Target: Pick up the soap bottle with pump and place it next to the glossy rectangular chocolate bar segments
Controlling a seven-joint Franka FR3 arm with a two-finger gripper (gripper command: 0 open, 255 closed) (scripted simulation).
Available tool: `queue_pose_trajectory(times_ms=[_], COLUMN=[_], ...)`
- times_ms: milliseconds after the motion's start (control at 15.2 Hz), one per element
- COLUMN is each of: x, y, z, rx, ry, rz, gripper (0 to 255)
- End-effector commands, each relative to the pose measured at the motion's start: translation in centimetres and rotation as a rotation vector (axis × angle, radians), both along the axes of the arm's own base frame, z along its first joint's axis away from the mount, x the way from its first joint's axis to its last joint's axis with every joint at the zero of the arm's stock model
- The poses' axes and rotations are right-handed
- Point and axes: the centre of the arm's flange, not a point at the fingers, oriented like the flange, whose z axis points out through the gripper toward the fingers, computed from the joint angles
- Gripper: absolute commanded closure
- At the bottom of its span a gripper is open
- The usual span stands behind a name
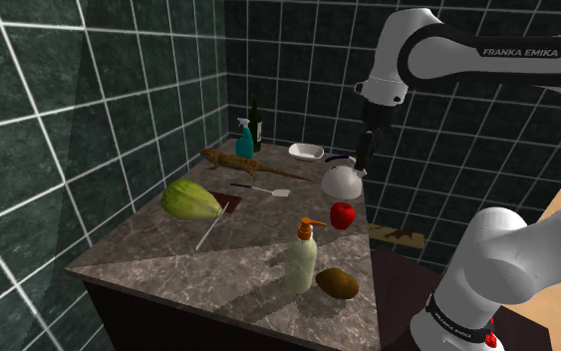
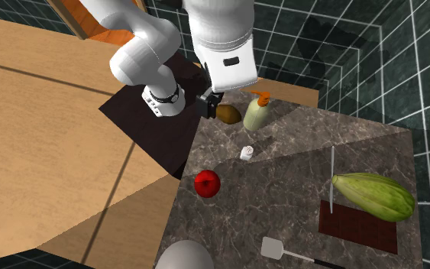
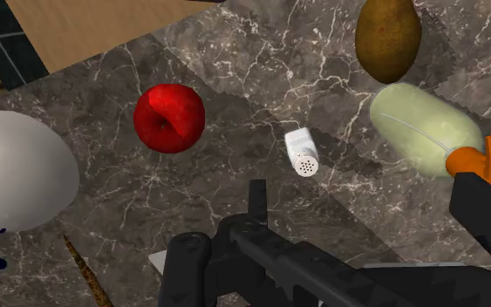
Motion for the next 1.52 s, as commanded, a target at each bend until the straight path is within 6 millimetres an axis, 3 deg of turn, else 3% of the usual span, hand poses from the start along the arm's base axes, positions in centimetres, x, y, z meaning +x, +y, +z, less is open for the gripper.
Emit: queue_pose_trajectory(times_ms=[0, 1056, 1452], x=[0.0, 6.4, 6.5], y=[0.0, 17.0, 17.2], z=[0.0, -11.6, -14.3], rx=[0.0, -0.022, -0.022], ry=[0.0, 0.048, 0.048], rz=[0.0, 0.045, 0.045], gripper=[0, 0, 0])
